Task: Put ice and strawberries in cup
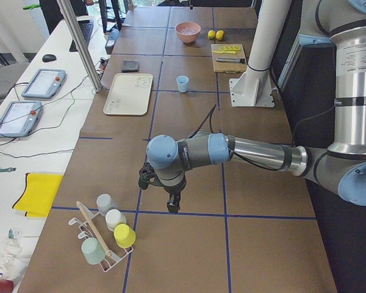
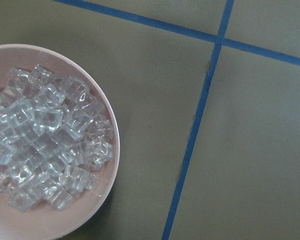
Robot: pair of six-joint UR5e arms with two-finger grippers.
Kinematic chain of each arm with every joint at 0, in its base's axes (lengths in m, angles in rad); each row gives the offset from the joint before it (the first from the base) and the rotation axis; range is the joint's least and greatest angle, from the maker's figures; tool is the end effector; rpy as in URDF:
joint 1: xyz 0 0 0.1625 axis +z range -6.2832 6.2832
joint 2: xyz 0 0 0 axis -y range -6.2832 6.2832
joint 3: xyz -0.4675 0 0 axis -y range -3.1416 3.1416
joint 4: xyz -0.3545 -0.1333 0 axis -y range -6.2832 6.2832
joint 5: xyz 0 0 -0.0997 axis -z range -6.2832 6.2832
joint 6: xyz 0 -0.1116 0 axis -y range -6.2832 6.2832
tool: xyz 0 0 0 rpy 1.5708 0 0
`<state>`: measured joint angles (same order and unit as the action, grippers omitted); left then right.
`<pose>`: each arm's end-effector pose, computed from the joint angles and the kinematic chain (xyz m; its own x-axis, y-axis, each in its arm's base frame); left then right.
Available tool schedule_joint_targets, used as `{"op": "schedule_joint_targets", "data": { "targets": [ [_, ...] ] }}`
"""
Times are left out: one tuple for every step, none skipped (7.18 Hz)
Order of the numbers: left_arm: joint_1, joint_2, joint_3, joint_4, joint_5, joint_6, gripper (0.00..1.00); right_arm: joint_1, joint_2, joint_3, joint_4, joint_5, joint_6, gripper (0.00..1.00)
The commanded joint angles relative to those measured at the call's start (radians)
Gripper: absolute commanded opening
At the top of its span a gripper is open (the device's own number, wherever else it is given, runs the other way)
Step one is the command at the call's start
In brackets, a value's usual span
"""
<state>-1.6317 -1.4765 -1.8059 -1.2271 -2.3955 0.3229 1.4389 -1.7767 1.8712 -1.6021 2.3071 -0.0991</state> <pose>-0.0750 -0.3855 0.6725 0.6529 0.1310 -0.7461 -0.1556 0.9871 0.0372 0.0102 -0.3666 0.6629 0.7124 -0.2367 0.6607 0.2027 0.9707 0.1292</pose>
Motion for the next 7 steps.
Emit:
{"op": "schedule_joint_targets", "data": {
  "targets": [
    [0.000,-0.002,0.030,-0.028,-0.001,-0.077,1.00,-0.002,0.010,-0.021,0.002,-0.011,-0.002,1.00],
    [0.000,0.007,0.025,-0.057,0.001,-0.158,1.00,0.000,0.008,-0.017,0.002,-0.009,-0.004,1.00],
    [-0.002,0.002,0.014,-0.066,-0.002,-0.306,1.00,0.000,0.007,-0.021,0.002,-0.009,-0.002,1.00],
    [-0.002,0.008,0.019,-0.110,0.002,-0.362,1.00,0.000,0.007,-0.017,0.002,-0.009,-0.002,1.00],
    [-0.002,0.054,0.037,-0.193,0.006,-0.361,1.00,-0.002,0.005,-0.021,0.002,-0.009,-0.004,1.00],
    [-0.002,0.064,0.065,-0.239,0.009,-0.361,1.00,0.000,0.005,-0.024,0.002,-0.009,-0.004,1.00],
    [-0.002,0.070,0.051,-0.255,0.012,-0.361,1.00,0.000,0.007,-0.024,0.002,-0.011,-0.002,1.00]
  ]
}}
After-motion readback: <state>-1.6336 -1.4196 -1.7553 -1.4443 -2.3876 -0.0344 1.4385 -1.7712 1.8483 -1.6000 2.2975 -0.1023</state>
